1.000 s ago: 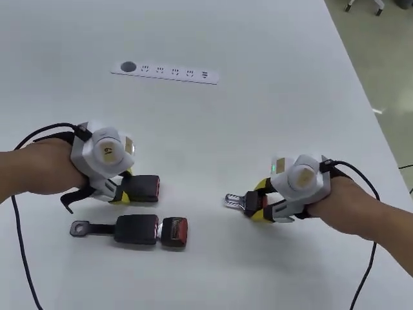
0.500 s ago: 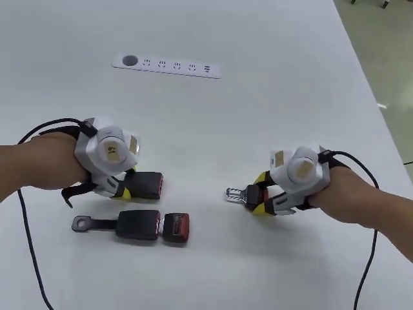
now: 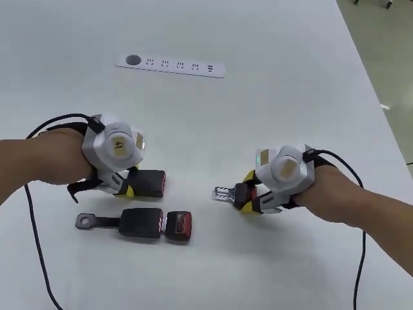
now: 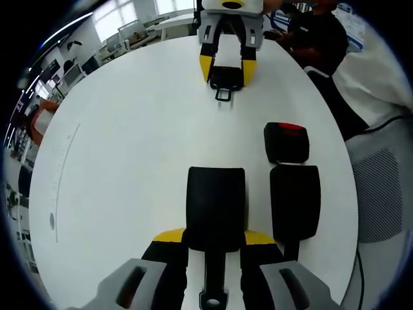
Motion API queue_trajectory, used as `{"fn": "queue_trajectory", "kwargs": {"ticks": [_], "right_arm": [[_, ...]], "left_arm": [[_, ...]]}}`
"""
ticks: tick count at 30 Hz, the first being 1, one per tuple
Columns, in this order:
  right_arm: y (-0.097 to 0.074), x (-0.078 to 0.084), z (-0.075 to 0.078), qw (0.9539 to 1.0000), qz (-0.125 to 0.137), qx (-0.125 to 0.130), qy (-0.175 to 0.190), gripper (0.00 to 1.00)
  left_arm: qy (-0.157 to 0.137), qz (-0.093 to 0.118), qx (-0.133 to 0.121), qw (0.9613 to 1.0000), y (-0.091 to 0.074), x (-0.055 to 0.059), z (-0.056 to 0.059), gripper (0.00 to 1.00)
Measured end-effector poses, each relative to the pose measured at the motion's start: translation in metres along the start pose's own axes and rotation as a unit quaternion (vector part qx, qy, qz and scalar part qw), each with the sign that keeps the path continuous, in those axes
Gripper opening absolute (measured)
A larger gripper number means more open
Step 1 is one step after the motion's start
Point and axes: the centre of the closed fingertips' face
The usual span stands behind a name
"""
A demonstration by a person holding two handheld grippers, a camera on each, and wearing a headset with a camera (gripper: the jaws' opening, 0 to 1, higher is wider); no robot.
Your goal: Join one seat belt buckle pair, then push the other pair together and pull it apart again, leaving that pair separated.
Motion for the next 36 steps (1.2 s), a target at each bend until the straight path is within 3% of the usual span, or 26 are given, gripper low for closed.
{"fn": "queue_trajectory", "kwargs": {"ticks": [7, 11, 17, 36], "right_arm": [[0.006, -0.024, 0.001, 0.9999, 0.010, 0.000, 0.007, 0.32], [0.013, -0.052, -0.002, 0.9998, 0.018, -0.002, -0.002, 0.32], [0.019, -0.077, 0.001, 0.9997, 0.025, -0.001, -0.005, 0.32], [0.021, -0.094, 0.000, 0.9997, 0.017, -0.004, -0.016, 0.32]], "left_arm": [[-0.002, 0.002, 0.002, 1.0000, 0.001, 0.002, -0.001, 0.31], [-0.001, 0.001, 0.004, 1.0000, 0.003, 0.003, -0.002, 0.31], [-0.001, 0.002, 0.004, 1.0000, 0.005, 0.004, -0.004, 0.31], [0.002, 0.002, 0.005, 1.0000, 0.007, 0.006, -0.005, 0.31]]}}
Point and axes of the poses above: the centre of the closed fingertips' face, and the gripper's own axes: y roughly forward along the fingers, z roughly to its right, x roughly out of its underside, and after that the axes turned 15 degrees about -z, right-handed
